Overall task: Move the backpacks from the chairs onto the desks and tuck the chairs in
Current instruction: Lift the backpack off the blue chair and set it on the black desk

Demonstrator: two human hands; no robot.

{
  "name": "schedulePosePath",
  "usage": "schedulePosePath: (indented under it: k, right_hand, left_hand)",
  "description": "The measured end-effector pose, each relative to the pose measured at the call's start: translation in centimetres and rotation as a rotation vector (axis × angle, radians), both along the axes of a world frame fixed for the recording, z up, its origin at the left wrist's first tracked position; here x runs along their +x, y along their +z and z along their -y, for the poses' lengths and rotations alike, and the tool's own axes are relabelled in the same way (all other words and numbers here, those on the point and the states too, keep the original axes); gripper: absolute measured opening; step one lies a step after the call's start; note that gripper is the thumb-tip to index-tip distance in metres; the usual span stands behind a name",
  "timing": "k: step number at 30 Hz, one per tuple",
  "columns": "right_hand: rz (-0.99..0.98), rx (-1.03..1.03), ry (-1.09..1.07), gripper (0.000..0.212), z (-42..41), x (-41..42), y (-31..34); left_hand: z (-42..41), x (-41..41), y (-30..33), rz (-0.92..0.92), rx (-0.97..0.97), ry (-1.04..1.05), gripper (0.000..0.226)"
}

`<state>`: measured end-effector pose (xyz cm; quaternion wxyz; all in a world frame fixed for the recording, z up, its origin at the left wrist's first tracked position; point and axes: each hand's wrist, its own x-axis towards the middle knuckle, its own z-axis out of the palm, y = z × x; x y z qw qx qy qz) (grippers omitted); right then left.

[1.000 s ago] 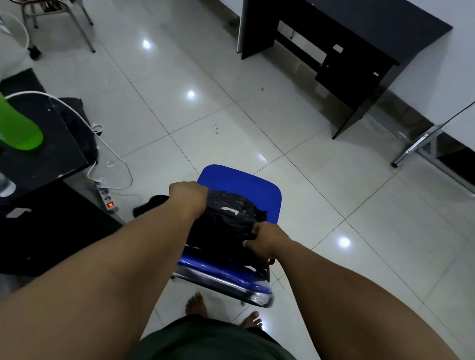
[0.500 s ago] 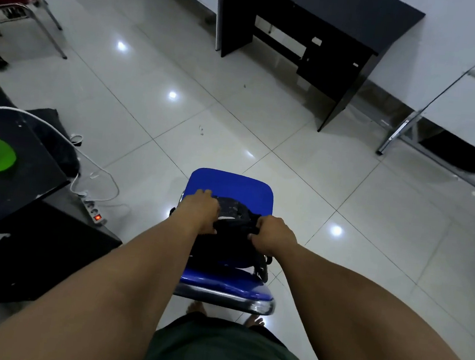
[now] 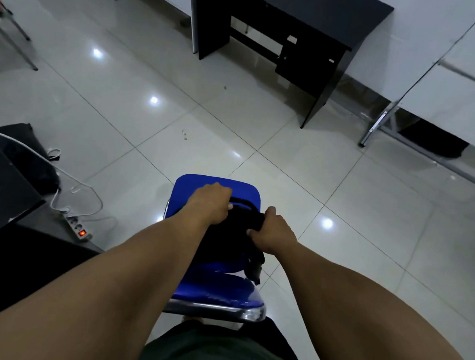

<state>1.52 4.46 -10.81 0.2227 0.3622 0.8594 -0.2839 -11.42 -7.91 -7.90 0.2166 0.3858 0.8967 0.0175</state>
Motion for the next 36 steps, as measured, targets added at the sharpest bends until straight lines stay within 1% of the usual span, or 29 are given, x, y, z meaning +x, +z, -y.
schedulePosePath:
  k: [3,7,9,12,13,15,17,18,19,20,22,24,26,27,30,33,35,36]
  right_hand:
    - [-0.019,-0.077,-0.081,0.081,-0.9,-0.8,0.2]
    - [-0.161,-0.167,-0.094,0.094,-3.5,-1.6,1.5]
    - [-0.254,-0.176,-0.078,0.093,-5.2,-2.3,1.6]
    - [-0.263,-0.204,0.041,0.071,-8.5,-3.6,-1.1]
    - [-0.266,-0.209,0.075,0.068,-9.3,-3.9,-0.8]
    - [-0.265,-0.205,0.162,0.073,-11.0,-3.8,2.2]
    - [-0.243,-0.195,0.214,0.088,-13.1,-4.0,4.5]
    - [-0.224,-0.183,0.241,0.091,-14.4,-3.9,5.4]
    - [-0.216,-0.159,0.262,0.090,-14.9,-4.0,5.9]
    - [-0.206,-0.127,0.272,0.084,-15.4,-4.0,6.2]
    - [-0.249,-0.082,0.243,0.065,-17.2,-3.5,6.4]
    - [-0.336,-0.054,0.136,0.043,-19.3,-2.7,6.3]
    - [-0.424,-0.040,0.058,0.024,-21.8,-1.8,6.5]
    - [-0.460,-0.040,0.030,0.020,-23.0,-1.6,6.7]
    - [-0.526,0.020,-0.029,0.023,-26.9,-1.9,8.5]
    - [-0.580,0.138,-0.079,0.019,-31.4,-2.9,10.6]
    - [-0.605,0.196,-0.112,0.013,-34.2,-3.4,11.7]
    - [-0.617,0.222,-0.125,0.015,-35.7,-3.8,12.3]
  left_hand:
    - [-2.4,0.4,0.7,0.000,0.094,0.060,0.024]
    - [-6.3,0.3,2.1,0.005,0.225,0.231,0.024]
    - [-8.7,0.2,2.9,0.019,0.259,0.311,0.021]
    - [-12.6,0.8,4.3,0.026,0.321,0.414,0.017]
    - [-13.7,1.1,4.6,0.013,0.342,0.453,0.017]
    - [-16.1,1.9,5.3,-0.011,0.383,0.575,0.019]
    - [-18.4,2.5,5.8,-0.014,0.416,0.702,0.022]
    - [-19.8,3.1,6.1,-0.010,0.427,0.757,0.022]
    - [-20.4,3.4,6.2,-0.004,0.439,0.789,0.021]
    - [-21.2,3.8,6.3,-0.001,0.462,0.819,0.018]
    - [-23.2,5.2,6.4,-0.006,0.529,0.899,0.017]
    - [-25.2,6.7,6.7,-0.032,0.574,0.946,0.021]
    - [-27.5,8.0,6.9,-0.080,0.589,0.919,0.023]
    - [-28.5,8.2,7.1,-0.101,0.606,0.882,0.022]
    - [-31.5,7.2,7.8,-0.133,0.668,0.677,0.017]
    - [-33.9,5.5,8.9,-0.081,0.797,0.462,0.018]
    - [-34.6,4.5,9.1,-0.107,0.912,0.431,0.023]
    - [-35.1,3.9,9.0,-0.143,0.939,0.435,0.028]
